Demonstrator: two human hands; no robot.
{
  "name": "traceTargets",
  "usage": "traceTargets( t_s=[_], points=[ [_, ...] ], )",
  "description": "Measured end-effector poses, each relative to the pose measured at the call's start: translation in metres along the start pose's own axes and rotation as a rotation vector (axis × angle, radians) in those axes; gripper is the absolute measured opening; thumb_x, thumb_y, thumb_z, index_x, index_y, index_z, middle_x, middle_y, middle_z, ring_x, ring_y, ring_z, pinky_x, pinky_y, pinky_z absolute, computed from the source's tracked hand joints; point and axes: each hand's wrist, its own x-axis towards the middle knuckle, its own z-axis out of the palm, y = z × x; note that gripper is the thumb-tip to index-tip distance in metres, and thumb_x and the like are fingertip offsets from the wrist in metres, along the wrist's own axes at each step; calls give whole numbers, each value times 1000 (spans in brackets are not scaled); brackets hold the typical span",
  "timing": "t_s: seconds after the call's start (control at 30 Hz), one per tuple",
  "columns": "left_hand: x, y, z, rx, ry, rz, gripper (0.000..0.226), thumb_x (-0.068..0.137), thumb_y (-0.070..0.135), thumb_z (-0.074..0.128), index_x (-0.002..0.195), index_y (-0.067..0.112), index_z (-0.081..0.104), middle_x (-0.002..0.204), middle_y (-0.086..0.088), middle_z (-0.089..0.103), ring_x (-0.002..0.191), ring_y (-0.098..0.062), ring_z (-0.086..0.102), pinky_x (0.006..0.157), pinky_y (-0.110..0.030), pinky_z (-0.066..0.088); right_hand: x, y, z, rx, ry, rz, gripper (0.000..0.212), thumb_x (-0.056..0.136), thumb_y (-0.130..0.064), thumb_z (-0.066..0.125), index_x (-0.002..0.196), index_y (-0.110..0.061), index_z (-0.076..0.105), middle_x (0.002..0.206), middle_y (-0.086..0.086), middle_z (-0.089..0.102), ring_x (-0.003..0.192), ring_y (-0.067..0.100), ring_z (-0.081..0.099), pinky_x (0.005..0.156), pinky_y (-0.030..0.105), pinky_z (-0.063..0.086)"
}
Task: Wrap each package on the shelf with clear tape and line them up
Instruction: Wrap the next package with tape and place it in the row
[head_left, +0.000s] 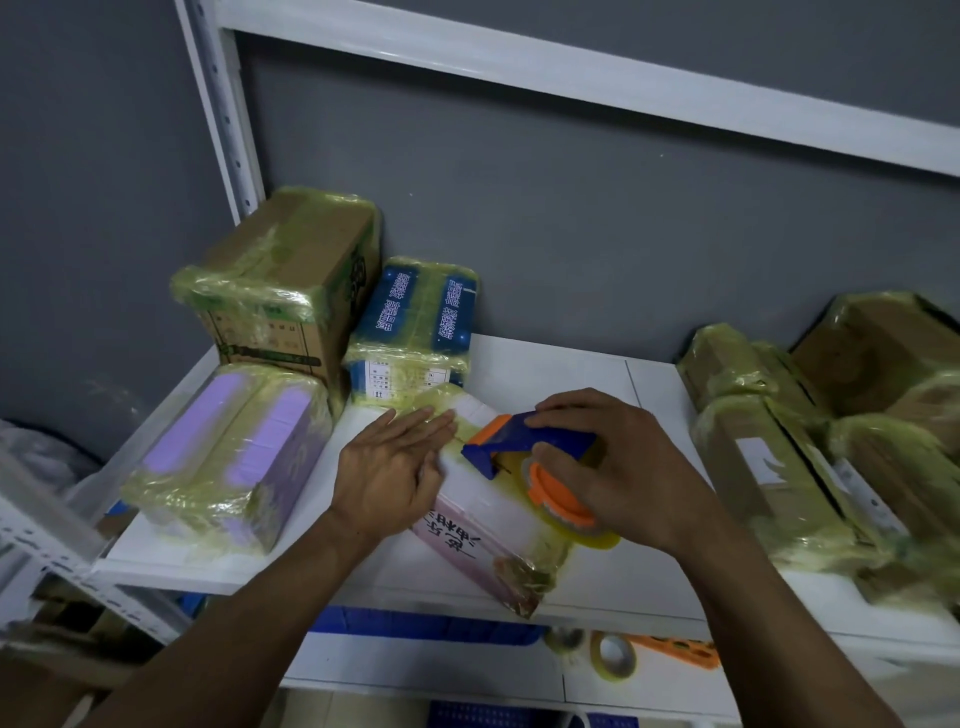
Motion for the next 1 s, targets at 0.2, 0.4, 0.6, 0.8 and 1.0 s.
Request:
traceTargets(
  t_s=[0.2, 0.4, 0.6, 0.8, 1.0],
  points=[
    [6, 2, -5, 55, -80, 3, 48, 93, 27, 40, 129, 18, 69, 139, 6, 61, 134, -11, 54, 119, -46, 33, 1, 4, 7, 9, -8, 31, 20, 97, -39, 65, 116, -46, 68, 116, -42, 47, 111, -22, 44, 87, 1, 34],
    [9, 17, -3, -93, -153, 0, 60, 89, 28, 40, 146, 17, 54, 146, 2, 56, 141, -12, 46, 120, -37, 34, 0, 4, 12, 64, 44, 31, 21, 91, -41, 59, 110, -40, 69, 117, -28, 58, 111, -7, 54, 90, 11, 41],
    [2, 23, -1, -109, -19, 42, 50, 86, 25, 48, 129, 12, 69, 134, 0, 65, 128, -10, 59, 106, -31, 48, -3, 3, 9, 131, 40, 36, 22, 88, -38, 67, 110, -39, 71, 117, -27, 61, 113, -8, 55, 92, 9, 44],
    [2, 22, 3, -102, 24, 52, 48, 87, 23, 45, 126, 12, 72, 132, 1, 66, 127, -11, 60, 105, -33, 50, -7, -3, -7, 134, 71, 56, 27, 78, -49, 64, 104, -46, 71, 114, -32, 62, 112, -10, 55, 87, 2, 42],
    [2, 23, 3, -95, 8, 46, 49, 88, 24, 42, 124, 13, 73, 134, 1, 65, 128, -12, 59, 105, -37, 51, -21, 3, -9, 130, 42, 86, 37, 77, -56, 61, 109, -43, 72, 121, -29, 62, 114, -5, 57, 91, 12, 49]
  ],
)
